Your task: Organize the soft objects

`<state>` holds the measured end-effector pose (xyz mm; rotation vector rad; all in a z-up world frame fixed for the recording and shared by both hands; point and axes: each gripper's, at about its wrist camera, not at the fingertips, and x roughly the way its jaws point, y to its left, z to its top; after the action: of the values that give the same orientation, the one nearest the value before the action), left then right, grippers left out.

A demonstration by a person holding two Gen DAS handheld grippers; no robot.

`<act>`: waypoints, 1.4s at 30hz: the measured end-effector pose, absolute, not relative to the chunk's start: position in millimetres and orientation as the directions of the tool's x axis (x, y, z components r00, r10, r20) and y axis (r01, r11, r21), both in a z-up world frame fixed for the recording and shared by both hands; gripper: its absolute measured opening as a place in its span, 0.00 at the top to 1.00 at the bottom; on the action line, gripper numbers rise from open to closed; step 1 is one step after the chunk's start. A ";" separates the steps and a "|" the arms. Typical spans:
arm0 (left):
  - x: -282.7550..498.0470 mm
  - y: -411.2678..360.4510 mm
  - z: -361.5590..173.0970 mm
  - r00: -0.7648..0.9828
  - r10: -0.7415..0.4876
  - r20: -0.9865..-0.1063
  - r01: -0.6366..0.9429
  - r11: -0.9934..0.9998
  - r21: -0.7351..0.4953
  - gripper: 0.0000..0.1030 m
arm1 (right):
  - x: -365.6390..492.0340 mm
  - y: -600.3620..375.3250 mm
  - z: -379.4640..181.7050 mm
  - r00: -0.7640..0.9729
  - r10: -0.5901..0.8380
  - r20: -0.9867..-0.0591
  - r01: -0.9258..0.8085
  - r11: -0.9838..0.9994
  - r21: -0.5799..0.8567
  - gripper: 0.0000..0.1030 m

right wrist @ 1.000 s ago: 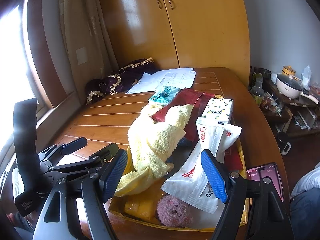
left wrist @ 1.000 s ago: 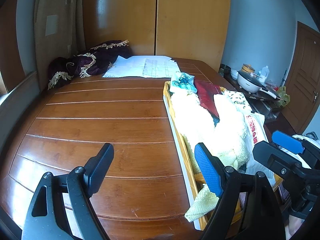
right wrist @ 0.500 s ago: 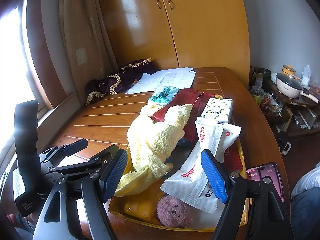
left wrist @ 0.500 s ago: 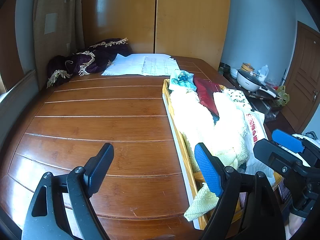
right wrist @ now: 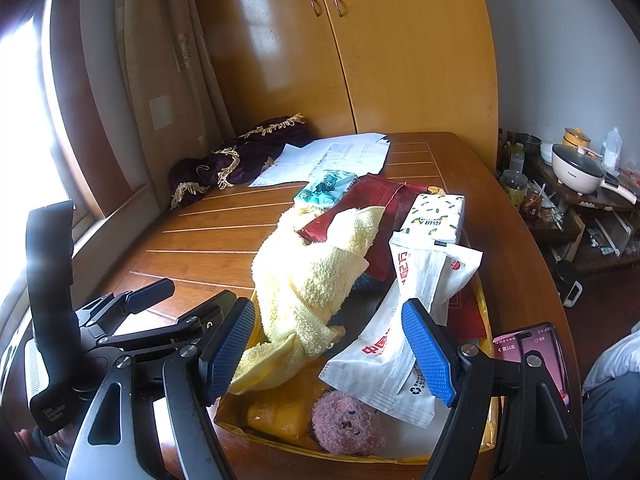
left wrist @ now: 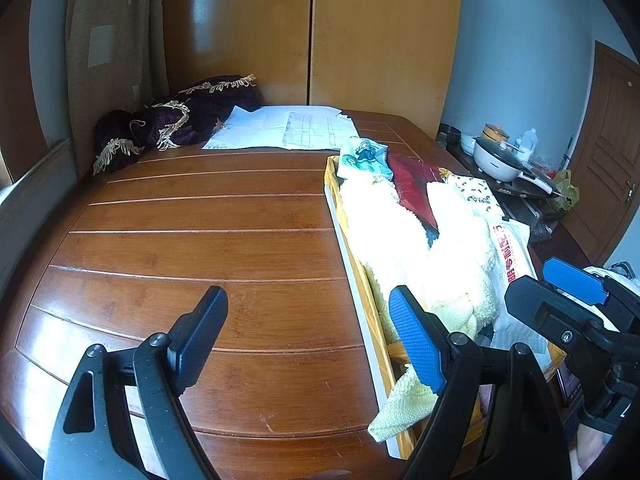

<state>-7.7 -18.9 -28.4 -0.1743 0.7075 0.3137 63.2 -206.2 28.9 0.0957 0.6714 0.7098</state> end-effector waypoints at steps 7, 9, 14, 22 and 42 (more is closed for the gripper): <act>-7.5 -20.0 -30.4 0.714 0.222 -0.664 -0.337 0.940 -0.049 0.20 | 63.8 -206.0 28.5 0.558 0.631 -0.538 -0.571 0.763 0.303 0.24; -7.4 -19.8 -30.2 0.714 0.222 -0.665 -0.338 0.940 -0.049 0.20 | 65.1 -206.0 27.5 0.557 0.632 -0.538 -0.572 0.762 0.304 0.24; -7.1 -20.5 -31.2 0.709 0.220 -0.669 -0.337 0.940 -0.048 0.19 | 66.1 -206.3 26.7 0.556 0.632 -0.540 -0.570 0.762 0.306 0.24; -6.3 -19.9 -33.5 0.704 0.213 -0.677 -0.331 0.942 -0.048 0.19 | 69.2 -203.5 24.7 0.546 0.635 -0.546 -0.570 0.759 0.313 0.24; -1.9 -26.6 -28.5 0.709 0.224 -0.668 -0.327 0.945 -0.031 0.19 | 74.7 -197.0 21.6 0.538 0.630 -0.560 -0.552 0.765 0.332 0.24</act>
<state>-1.9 -26.6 -28.5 -0.1510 0.7201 0.3070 74.7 -197.1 21.6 0.1202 0.7140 0.7052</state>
